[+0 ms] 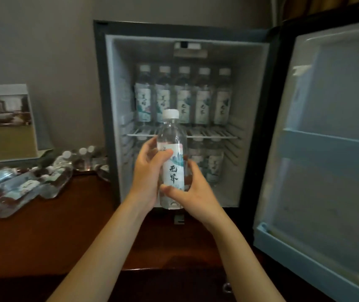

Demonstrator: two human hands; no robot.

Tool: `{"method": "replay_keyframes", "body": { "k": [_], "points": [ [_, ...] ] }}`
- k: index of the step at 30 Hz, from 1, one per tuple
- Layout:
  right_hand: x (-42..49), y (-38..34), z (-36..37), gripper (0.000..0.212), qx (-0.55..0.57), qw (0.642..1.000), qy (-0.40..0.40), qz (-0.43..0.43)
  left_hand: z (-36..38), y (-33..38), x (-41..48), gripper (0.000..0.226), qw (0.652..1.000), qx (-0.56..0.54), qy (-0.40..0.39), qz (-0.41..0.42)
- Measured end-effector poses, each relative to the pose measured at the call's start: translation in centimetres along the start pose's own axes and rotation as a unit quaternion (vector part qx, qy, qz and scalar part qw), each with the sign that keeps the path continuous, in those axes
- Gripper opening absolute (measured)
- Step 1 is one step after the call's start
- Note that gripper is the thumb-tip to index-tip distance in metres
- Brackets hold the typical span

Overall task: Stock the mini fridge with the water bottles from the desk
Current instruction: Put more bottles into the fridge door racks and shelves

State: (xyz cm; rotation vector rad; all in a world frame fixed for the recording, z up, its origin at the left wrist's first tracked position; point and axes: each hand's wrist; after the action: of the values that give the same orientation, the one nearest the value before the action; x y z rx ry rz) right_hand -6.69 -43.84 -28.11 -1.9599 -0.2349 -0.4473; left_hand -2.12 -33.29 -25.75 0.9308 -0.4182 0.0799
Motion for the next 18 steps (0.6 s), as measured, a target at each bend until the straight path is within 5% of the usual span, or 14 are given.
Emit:
{"method": "replay_keyframes", "body": {
  "k": [18],
  "points": [
    [-3.9,-9.0,-16.3,0.063,-0.145,0.94,0.261,-0.165,20.1,4.1,-1.2,0.045,0.945,-0.093,-0.278,0.147]
  ]
}}
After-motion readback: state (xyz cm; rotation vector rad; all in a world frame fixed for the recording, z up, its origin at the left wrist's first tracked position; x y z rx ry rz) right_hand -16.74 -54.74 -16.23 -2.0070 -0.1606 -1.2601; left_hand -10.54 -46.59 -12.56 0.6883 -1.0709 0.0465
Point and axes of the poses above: each hand's wrist, its own x-axis towards the middle knuckle, its own z-axis out of the palm, y = z × x, and after that the axes turned 7 degrees about -x, right-handed
